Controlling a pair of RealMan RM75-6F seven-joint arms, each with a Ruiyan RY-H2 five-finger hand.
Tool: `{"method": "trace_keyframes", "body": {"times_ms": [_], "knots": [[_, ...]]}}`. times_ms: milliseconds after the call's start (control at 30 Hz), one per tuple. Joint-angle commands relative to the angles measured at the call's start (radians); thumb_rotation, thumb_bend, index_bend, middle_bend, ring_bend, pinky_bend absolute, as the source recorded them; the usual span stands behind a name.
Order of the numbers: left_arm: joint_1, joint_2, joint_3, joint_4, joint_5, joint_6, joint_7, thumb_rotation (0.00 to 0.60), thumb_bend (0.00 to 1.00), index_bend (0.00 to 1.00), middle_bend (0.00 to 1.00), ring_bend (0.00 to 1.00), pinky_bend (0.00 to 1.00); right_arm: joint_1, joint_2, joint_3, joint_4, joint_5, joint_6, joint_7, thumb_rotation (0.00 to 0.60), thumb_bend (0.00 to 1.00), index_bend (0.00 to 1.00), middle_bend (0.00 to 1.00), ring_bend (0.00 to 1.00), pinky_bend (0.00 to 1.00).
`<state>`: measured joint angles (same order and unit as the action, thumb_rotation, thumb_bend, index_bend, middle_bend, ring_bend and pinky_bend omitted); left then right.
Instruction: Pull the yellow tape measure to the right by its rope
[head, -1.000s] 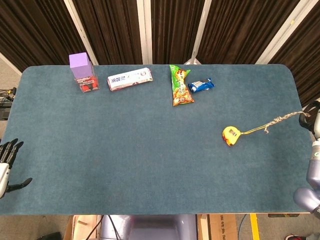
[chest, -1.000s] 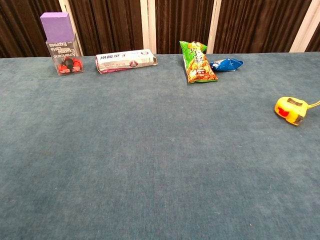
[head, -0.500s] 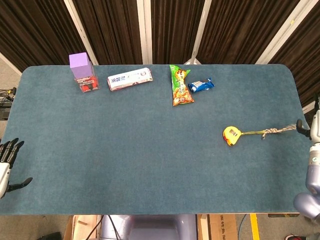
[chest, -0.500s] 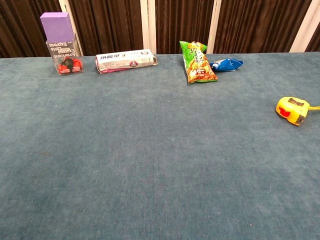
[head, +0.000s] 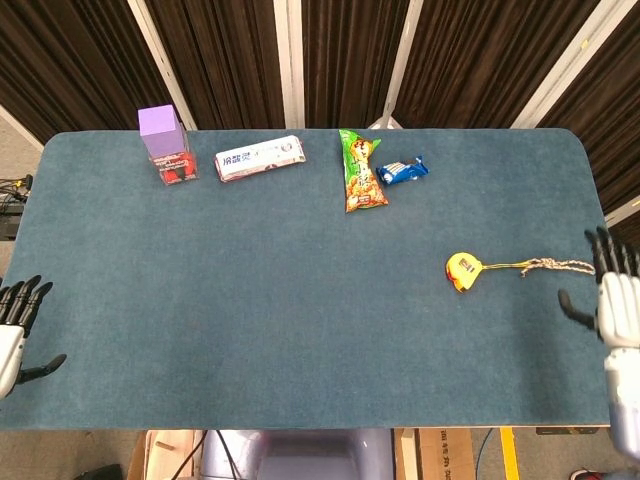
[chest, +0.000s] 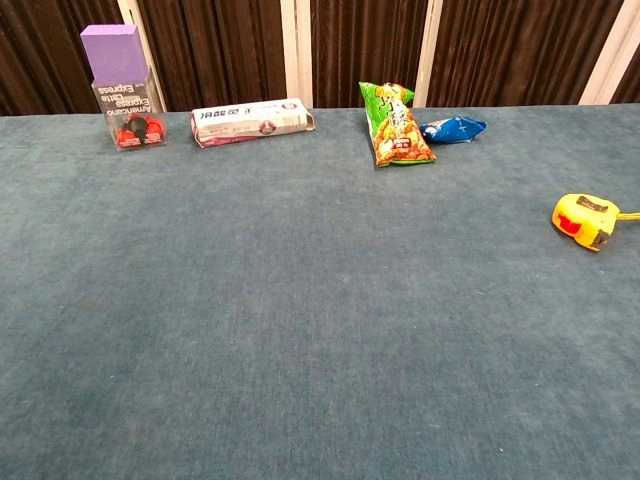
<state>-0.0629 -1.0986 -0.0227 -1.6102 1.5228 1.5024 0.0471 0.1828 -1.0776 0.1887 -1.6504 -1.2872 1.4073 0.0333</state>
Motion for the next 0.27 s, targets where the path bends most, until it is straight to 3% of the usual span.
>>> {"method": "trace_keyframes", "body": {"times_ms": [33,267], "knots": [[-0.001,-0.001,0.0,0.002,-0.004,-0.003,0.003,0.6,0.0,0.0,0.0,0.0,0.0,-0.113,0.017,-0.134,-0.023,-0.176,0.121,0.061,0.6,0.36,0.0,0.0,0.0,0.0],[0.002,-0.003,0.01,0.005,0.018,0.006,0.016,0.6,0.0,0.0,0.0,0.0,0.0,-0.169,0.001,-0.176,0.047,-0.303,0.236,0.054,0.6,0.36,0.0,0.0,0.0,0.0]]}}
